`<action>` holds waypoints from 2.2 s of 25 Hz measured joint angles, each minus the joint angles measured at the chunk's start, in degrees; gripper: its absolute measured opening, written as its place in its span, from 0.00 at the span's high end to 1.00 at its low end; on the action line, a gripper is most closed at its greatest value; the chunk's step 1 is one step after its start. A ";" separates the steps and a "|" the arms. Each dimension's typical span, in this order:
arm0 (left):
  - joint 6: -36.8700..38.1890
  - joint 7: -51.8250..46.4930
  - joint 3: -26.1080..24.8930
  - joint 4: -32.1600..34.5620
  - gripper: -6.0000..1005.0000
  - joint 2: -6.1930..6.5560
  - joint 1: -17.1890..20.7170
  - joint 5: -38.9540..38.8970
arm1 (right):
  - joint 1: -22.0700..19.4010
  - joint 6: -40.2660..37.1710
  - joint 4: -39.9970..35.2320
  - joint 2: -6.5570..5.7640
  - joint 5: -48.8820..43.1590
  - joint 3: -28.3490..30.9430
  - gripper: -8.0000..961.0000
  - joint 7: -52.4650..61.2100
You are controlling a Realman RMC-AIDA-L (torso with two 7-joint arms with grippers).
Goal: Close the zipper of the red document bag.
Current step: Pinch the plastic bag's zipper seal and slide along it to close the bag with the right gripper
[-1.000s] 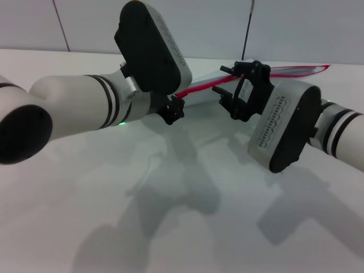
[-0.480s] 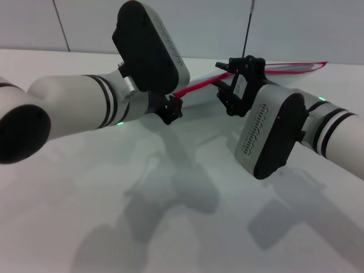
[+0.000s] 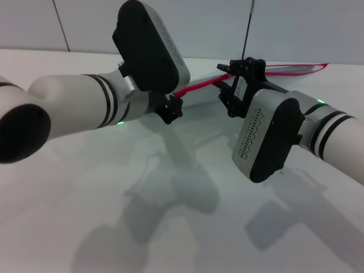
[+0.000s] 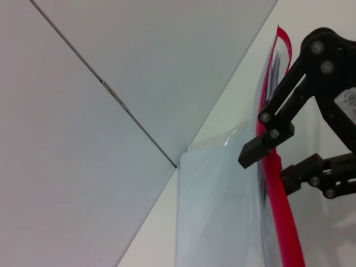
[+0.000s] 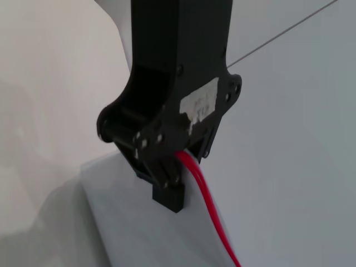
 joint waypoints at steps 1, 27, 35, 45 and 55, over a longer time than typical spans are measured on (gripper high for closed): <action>0.00 0.00 0.01 0.00 0.92 0.01 0.00 0.00 | 0.00 0.18 0.00 0.00 0.00 0.00 0.71 -0.02; 0.03 0.04 -0.23 -0.27 0.90 0.01 -0.05 0.00 | 0.37 4.49 -0.58 0.18 0.00 -3.58 0.89 -0.05; 0.48 0.07 -0.26 -0.13 0.90 0.05 0.37 0.00 | -0.01 5.31 0.21 0.12 0.03 -1.63 0.90 0.32; 0.51 0.09 -0.47 1.81 0.90 0.19 1.96 0.08 | -0.48 5.65 1.69 0.01 -0.01 2.62 0.91 0.26; 0.69 0.10 -1.27 4.77 0.89 0.18 4.60 0.32 | 0.15 4.98 5.80 -0.08 0.08 8.51 0.91 0.36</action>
